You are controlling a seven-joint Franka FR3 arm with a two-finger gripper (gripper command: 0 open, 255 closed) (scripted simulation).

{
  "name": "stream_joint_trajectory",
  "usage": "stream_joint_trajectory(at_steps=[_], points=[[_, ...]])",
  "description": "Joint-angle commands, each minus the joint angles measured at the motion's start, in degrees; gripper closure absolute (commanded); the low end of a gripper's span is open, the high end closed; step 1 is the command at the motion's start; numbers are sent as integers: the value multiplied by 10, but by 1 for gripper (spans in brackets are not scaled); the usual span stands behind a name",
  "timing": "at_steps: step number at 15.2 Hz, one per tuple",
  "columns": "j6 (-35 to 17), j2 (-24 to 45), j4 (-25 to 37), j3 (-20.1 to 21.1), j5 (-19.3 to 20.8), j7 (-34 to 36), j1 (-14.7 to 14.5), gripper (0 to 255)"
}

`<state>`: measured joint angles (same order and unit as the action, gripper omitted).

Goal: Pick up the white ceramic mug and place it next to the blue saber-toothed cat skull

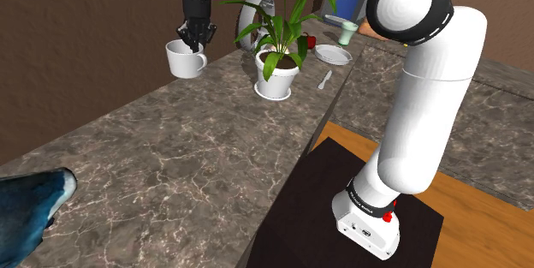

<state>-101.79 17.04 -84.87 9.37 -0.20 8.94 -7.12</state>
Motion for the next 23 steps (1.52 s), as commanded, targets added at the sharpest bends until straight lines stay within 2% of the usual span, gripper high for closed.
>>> stream_joint_trajectory(at_steps=[1,14,23], points=[[17,1,18,0,0,1,-1,255],[127,22,149,1,4,6,-6,255],[222,65,287,2,11,11,-15,255]])
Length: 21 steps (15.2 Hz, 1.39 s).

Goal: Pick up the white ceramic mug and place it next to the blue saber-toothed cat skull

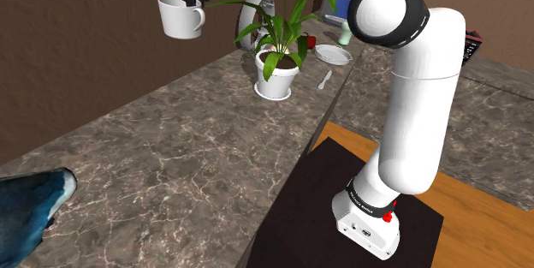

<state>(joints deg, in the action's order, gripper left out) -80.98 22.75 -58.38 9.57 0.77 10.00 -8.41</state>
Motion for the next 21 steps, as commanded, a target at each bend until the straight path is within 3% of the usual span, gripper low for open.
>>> stream_joint_trajectory(at_steps=[1,5,7,9,12,21], points=[[27,16,43,0,3,1,-3,255],[89,61,149,0,10,4,-13,255],[137,105,242,-2,16,5,-23,255],[80,23,104,5,6,25,-24,255],[41,-43,1,15,-2,54,-37,255],[-11,-154,-158,54,-17,152,-89,255]])
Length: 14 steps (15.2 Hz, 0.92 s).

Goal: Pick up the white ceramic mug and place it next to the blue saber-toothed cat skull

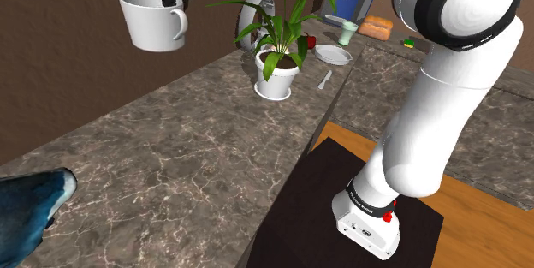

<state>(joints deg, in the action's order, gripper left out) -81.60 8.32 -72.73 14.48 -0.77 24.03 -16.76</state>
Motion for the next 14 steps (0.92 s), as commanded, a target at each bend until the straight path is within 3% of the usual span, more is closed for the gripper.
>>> stream_joint_trajectory(at_steps=[1,14], points=[[-8,-18,-25,10,-3,23,-12,255],[-29,-58,-78,88,-6,192,-101,255]])
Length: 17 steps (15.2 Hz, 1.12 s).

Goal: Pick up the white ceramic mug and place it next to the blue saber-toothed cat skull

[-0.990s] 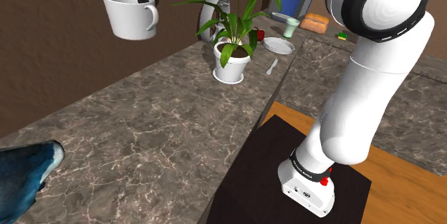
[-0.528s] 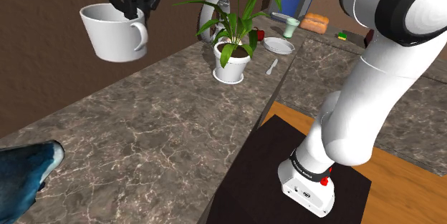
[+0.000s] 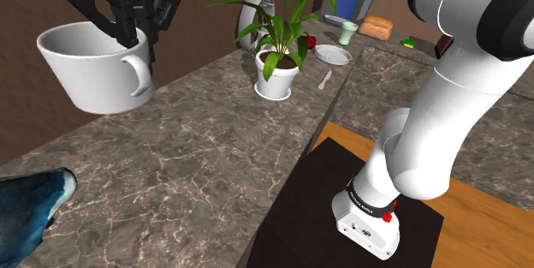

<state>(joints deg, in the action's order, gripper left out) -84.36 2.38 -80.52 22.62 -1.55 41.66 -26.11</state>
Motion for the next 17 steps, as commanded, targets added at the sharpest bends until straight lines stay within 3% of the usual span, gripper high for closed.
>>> stream_joint_trajectory(at_steps=[1,10,17], points=[[-2,3,2,14,3,30,-16,255],[6,53,57,76,36,166,-96,255],[35,141,162,114,95,277,-191,255]])
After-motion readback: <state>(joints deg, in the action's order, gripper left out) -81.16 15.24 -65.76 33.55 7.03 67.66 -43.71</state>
